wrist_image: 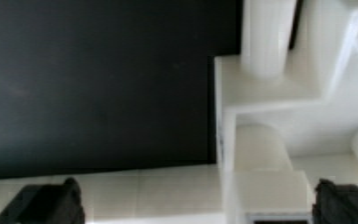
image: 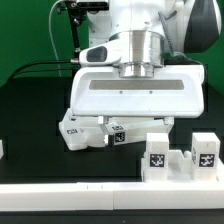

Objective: Assemble chair

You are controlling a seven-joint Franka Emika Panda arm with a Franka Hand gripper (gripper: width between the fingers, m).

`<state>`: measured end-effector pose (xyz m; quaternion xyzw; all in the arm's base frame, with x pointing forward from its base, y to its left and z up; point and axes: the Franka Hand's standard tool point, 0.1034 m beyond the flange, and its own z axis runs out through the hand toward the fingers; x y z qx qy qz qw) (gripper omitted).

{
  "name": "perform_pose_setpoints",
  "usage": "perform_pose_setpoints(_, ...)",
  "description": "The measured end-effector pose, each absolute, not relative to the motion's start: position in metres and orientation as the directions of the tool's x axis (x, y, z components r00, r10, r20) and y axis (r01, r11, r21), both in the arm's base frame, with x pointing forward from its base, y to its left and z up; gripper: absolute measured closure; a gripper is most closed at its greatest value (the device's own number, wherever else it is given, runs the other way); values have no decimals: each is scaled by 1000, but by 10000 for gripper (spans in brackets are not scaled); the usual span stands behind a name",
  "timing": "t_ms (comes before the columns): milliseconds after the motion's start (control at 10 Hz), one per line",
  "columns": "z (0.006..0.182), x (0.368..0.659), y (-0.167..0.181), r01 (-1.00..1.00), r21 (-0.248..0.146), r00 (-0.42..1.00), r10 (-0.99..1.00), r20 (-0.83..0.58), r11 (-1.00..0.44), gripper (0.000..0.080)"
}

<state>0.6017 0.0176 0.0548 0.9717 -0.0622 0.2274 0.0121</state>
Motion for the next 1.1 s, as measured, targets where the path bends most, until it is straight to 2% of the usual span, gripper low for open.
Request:
perform_pose_setpoints(300, 48, 597, 25, -95, -7, 905, -89, 415, -995, 151)
perform_pose_setpoints(600, 41, 601, 32, 25, 45, 888, 43, 457, -999, 151)
perform_pose_setpoints(1100, 35, 600, 34, 45, 53, 883, 64, 465, -998, 151)
